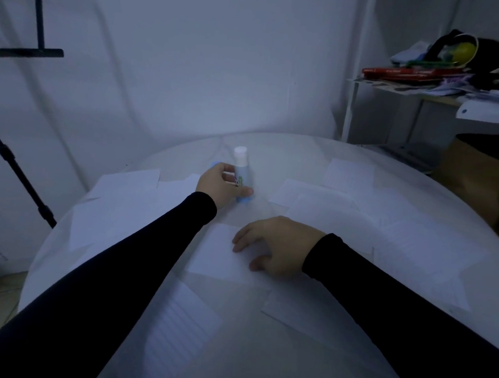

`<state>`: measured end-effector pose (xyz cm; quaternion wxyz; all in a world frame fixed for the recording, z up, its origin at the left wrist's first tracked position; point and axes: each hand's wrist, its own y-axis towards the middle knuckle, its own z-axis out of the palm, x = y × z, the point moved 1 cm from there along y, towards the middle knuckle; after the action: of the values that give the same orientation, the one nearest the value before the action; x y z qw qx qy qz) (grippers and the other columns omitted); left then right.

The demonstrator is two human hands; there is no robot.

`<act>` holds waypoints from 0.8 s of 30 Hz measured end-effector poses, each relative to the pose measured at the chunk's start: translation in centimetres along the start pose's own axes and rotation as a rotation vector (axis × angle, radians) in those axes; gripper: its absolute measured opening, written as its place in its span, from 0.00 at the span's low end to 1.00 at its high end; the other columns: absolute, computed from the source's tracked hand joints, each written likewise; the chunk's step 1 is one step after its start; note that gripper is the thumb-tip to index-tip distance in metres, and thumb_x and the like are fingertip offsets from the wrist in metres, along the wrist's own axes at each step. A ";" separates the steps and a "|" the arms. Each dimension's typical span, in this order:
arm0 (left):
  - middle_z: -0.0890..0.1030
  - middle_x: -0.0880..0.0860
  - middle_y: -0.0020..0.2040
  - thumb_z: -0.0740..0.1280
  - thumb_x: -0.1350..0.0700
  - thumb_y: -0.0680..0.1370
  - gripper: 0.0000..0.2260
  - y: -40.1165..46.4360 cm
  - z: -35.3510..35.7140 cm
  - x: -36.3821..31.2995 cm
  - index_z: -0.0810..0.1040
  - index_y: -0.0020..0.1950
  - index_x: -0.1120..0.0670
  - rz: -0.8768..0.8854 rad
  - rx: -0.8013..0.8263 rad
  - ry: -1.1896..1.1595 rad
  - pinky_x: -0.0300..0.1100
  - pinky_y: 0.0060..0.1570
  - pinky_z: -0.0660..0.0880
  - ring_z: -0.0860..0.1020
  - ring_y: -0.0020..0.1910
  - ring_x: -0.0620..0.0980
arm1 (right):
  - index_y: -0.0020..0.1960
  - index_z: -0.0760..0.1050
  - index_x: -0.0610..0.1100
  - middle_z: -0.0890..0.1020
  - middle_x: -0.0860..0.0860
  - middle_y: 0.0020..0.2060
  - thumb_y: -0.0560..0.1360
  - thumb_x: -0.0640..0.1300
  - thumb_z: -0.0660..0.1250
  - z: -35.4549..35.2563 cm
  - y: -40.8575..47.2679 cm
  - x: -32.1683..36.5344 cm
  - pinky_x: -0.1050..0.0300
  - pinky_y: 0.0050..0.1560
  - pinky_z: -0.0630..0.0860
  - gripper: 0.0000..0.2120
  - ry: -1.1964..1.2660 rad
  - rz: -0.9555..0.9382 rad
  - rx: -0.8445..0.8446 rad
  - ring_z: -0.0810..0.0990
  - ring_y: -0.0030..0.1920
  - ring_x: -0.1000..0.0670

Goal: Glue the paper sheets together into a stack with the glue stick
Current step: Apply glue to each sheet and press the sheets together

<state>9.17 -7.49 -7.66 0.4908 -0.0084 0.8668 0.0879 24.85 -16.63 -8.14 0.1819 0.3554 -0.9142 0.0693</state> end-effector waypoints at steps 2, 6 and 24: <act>0.77 0.51 0.55 0.80 0.54 0.65 0.30 -0.8 -0.3 0.0 0.73 0.64 0.56 0.005 -0.007 -0.027 0.39 0.49 0.72 0.77 0.51 0.48 | 0.60 0.78 0.52 0.75 0.58 0.65 0.71 0.46 0.71 0.1 -0.2 -0.1 0.56 0.70 0.64 0.18 -0.007 -0.002 -0.016 0.72 0.65 0.55; 0.74 0.46 0.59 0.77 0.47 0.68 0.24 -3.6 -2.1 -0.4 0.76 0.62 0.50 0.104 -0.013 0.074 0.38 0.51 0.71 0.76 0.54 0.47 | 0.61 0.77 0.53 0.76 0.57 0.62 0.71 0.55 0.71 -0.8 -1.7 -0.5 0.55 0.69 0.64 0.20 -0.053 0.027 -0.099 0.73 0.64 0.56; 0.74 0.39 0.52 0.60 0.23 0.52 0.35 -9.0 -5.1 1.7 0.83 0.51 0.40 0.383 0.352 0.648 0.36 0.59 0.64 0.66 0.55 0.45 | 0.54 0.78 0.57 0.70 0.58 0.55 0.54 0.63 0.78 -3.1 -6.2 -2.5 0.51 0.61 0.71 0.30 -0.131 0.352 0.050 0.70 0.58 0.52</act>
<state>4.88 -17.00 -7.87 0.1613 0.2097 0.9642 0.0209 31.64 -18.83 -6.28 0.0981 0.1982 -0.9702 0.0991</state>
